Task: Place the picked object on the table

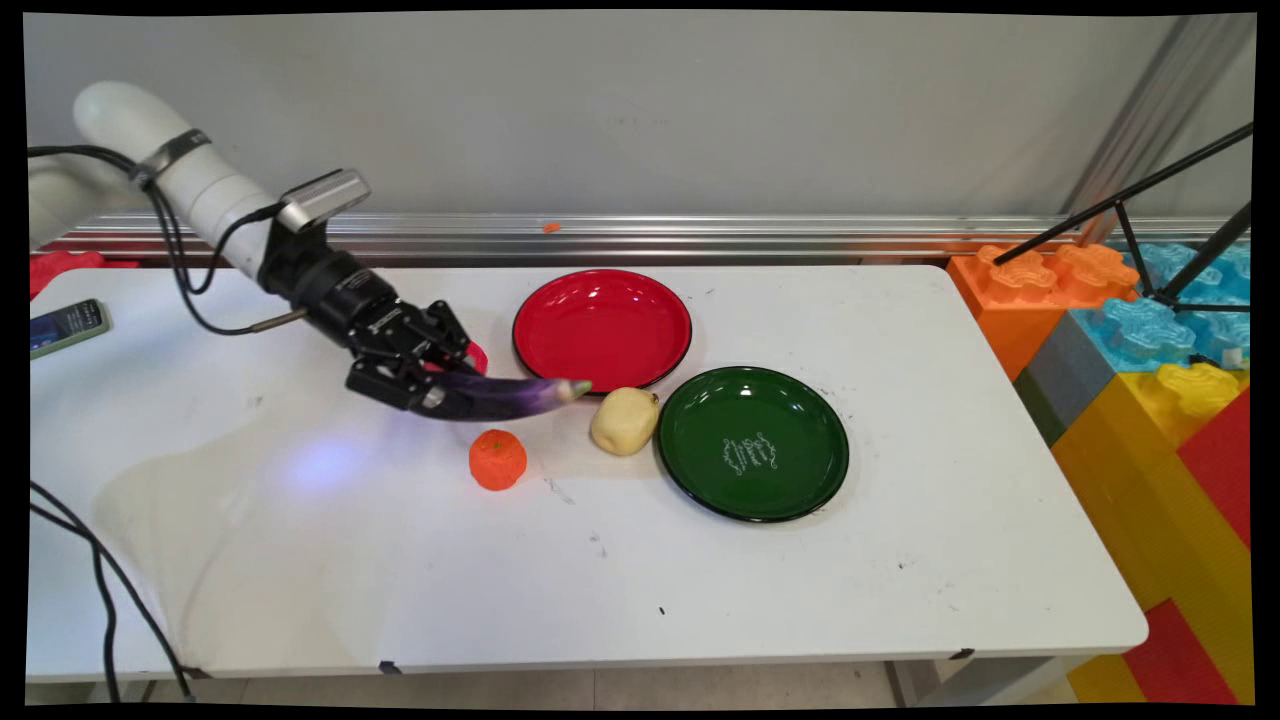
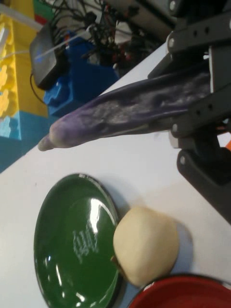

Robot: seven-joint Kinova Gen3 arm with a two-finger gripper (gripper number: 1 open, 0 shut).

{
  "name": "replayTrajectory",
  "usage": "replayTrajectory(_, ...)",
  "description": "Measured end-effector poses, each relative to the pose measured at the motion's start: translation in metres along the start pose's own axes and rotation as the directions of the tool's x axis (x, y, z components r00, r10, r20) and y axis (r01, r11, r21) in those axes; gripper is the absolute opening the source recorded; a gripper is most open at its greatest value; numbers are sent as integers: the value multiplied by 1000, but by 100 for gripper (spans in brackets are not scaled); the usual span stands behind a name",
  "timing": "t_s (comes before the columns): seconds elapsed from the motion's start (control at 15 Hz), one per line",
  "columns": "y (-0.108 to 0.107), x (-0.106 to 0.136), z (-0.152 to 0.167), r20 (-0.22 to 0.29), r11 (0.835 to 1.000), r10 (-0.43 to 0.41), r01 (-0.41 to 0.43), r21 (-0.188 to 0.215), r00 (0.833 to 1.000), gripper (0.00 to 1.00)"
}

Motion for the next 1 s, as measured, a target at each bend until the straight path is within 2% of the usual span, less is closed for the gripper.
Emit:
replayTrajectory(0.53, 26, -18, -6, 25, 999, -2, 3, -50, 1000, 0)
replayTrajectory(1.0, 35, -31, -2, 44, 998, -9, 12, -66, 999, 0)
